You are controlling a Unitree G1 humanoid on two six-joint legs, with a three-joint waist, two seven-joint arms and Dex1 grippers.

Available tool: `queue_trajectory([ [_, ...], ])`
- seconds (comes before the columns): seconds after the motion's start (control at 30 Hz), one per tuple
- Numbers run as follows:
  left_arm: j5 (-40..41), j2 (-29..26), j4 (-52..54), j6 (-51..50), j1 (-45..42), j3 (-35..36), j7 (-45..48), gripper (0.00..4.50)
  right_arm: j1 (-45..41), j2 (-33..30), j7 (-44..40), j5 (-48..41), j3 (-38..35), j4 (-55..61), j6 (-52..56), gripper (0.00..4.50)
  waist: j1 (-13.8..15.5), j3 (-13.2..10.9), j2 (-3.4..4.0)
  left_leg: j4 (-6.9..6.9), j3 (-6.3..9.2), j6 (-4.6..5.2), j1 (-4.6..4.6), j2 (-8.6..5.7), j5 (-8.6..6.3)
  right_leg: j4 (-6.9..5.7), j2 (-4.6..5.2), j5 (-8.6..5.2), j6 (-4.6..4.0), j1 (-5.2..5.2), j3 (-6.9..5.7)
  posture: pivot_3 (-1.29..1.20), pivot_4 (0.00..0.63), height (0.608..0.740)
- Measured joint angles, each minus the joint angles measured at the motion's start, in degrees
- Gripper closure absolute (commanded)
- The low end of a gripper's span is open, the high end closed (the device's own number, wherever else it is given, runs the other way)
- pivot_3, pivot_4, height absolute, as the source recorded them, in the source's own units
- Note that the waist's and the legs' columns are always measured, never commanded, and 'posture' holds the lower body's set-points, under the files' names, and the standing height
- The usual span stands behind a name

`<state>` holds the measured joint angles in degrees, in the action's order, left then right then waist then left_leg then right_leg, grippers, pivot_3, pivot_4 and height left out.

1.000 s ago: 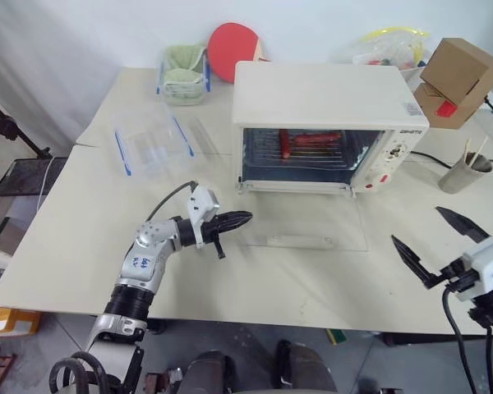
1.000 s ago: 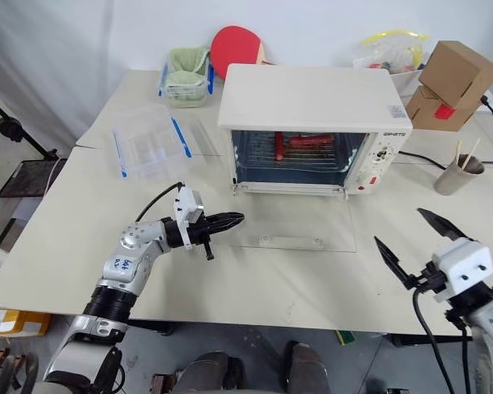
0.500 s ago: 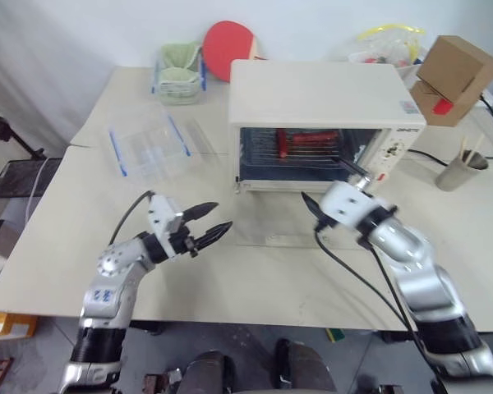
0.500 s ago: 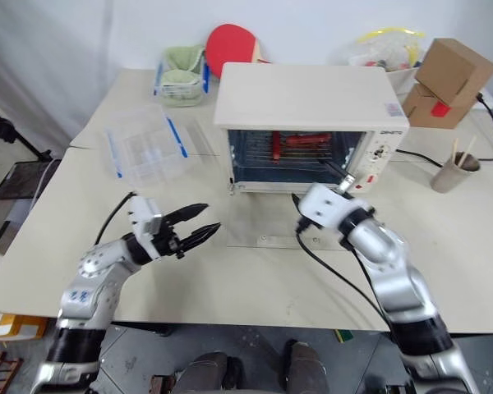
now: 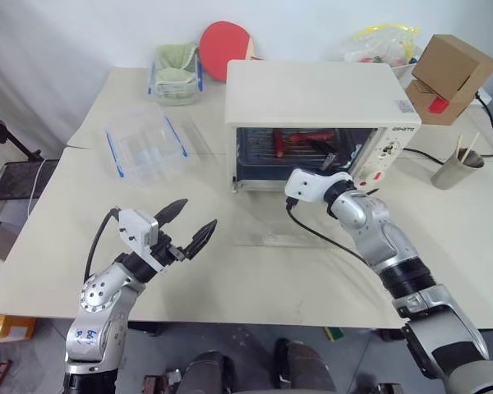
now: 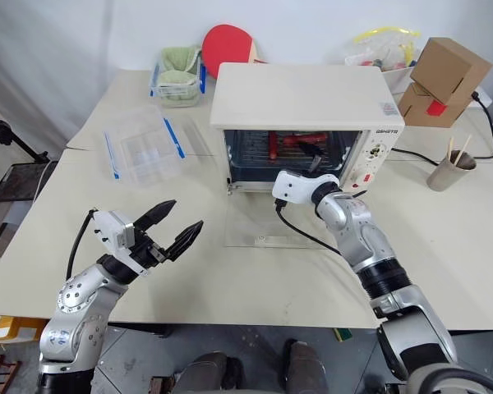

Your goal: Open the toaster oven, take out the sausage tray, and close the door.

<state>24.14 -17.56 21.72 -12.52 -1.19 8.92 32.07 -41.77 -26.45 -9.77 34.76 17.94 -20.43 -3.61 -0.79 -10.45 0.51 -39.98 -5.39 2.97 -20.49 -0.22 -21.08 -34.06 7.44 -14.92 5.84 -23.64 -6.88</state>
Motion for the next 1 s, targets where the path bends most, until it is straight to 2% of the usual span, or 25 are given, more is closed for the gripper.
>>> queue_trajectory([
  [0.03,0.0,0.0,0.0,0.0,-0.3,-0.1,0.0,0.21,-0.5,0.2,0.6,0.3,0.2,-1.3,-0.1,0.61,0.0,0.0,0.0,0.0,0.01,0.0,0.0,0.0,0.0,0.0,0.0,0.0,0.0,0.0,-0.01,0.0,0.15,0.74],
  [0.17,0.0,-0.4,-1.5,0.3,-3.0,-1.3,0.6,0.21,-1.8,1.2,2.7,1.6,1.0,-5.2,0.0,1.94,-0.2,0.0,0.0,0.02,0.02,0.0,-0.02,0.0,0.0,0.01,-0.04,0.0,0.0,0.0,-0.04,0.0,0.15,0.74],
  [0.4,-1.7,1.0,-11.3,2.9,-14.1,-5.6,2.8,0.21,-2.7,1.8,4.2,2.8,1.6,-5.4,0.0,4.42,-0.7,0.0,0.0,0.02,0.04,0.0,-0.05,0.0,0.01,0.02,-0.32,0.0,0.0,0.01,-0.09,0.0,0.15,0.74],
  [0.5,-2.5,3.6,-16.4,4.7,-20.7,-7.1,2.6,0.21,-3.0,1.6,3.3,4.2,2.0,-4.8,0.2,4.49,-0.8,0.0,-0.08,0.03,0.04,-0.02,-0.09,0.05,0.02,0.07,-0.41,0.0,0.0,0.0,-0.13,0.0,0.15,0.74],
  [0.73,-4.0,5.6,-27.7,8.8,-30.3,-7.8,3.4,0.21,-2.5,0.9,2.9,4.4,1.9,-3.4,0.3,4.49,-0.6,0.0,-0.08,0.04,0.1,-0.05,-0.22,0.21,0.01,0.2,-0.69,0.0,0.0,-0.05,-0.47,0.0,0.15,0.74],
  [1.0,-4.0,5.3,-33.4,11.9,-34.4,-7.7,6.7,0.21,1.1,-1.9,-0.1,4.3,1.6,3.8,-0.1,4.49,-0.5,0.0,-0.05,-0.03,0.23,-0.06,-0.74,0.2,0.03,0.18,-0.69,0.0,0.0,-0.43,-0.66,0.0,0.15,0.74],
])
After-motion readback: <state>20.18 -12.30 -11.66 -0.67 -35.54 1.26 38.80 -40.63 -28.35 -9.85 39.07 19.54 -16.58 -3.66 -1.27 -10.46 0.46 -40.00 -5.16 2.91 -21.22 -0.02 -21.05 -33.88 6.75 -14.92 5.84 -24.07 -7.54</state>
